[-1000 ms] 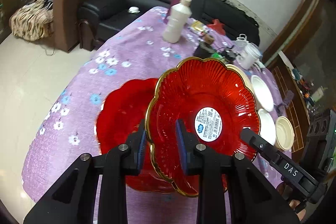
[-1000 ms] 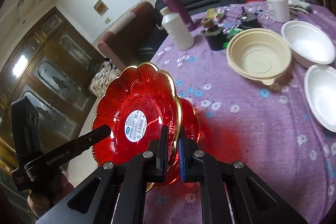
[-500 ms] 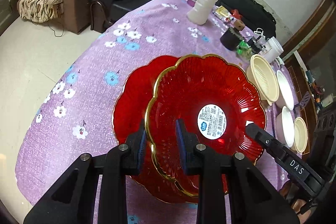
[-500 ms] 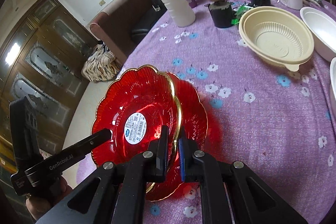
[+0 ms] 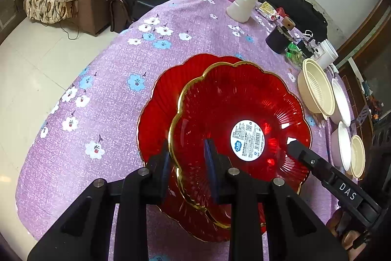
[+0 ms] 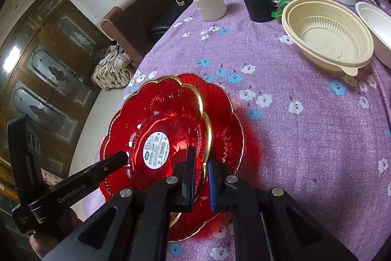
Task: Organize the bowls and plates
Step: 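Lift the smaller red plate and lower it onto the large red plate, then open both grippers and withdraw from the stacked red plates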
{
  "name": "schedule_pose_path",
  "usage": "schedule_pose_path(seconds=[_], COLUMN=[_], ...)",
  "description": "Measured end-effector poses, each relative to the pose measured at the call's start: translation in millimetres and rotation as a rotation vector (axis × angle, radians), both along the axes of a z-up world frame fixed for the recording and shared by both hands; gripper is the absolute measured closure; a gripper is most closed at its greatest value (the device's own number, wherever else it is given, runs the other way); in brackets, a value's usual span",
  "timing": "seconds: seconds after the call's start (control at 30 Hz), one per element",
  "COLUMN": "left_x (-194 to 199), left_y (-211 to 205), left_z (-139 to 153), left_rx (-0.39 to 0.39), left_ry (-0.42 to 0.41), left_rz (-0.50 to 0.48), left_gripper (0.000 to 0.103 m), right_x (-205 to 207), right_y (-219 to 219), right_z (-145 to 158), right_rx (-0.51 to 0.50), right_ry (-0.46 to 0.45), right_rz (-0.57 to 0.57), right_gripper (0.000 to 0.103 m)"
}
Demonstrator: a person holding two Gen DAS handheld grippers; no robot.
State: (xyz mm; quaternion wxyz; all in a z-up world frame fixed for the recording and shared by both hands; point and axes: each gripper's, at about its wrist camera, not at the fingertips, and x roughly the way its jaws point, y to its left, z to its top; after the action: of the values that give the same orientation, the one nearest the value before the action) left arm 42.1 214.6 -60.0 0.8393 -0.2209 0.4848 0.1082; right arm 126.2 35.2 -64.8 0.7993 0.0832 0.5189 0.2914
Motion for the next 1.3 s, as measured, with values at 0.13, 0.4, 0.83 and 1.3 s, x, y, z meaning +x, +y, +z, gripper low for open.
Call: schedule_pose_path(seconds=[0.13,0.4,0.83,1.3], left_x=[1.2,3.1,7.5,11.0], left_y=[-1.2,-2.2,-10.8,-16.8], left_z=[-1.4,-3.0,-3.7,-5.6], left_rx=[0.018,0.039,0.112,0.166], left_ry=[0.004,0.015,0.046,0.073], left_rz=[0.004,0.007,0.022,0.022], left_gripper=[0.079,0.079,0.079,0.079], right_x=[1.2,2.2,2.0,2.7], right_y=[2.3,3.8,10.9,22.7], right_z=[-0.9,-2.8,-5.5,-6.8], right_rx=[-0.006,-0.011,-0.056,-0.135], right_ry=[0.002,0.005,0.018,0.031], right_rz=[0.004,0.006,0.009,0.023], right_gripper=[0.095,0.095,0.091,0.088])
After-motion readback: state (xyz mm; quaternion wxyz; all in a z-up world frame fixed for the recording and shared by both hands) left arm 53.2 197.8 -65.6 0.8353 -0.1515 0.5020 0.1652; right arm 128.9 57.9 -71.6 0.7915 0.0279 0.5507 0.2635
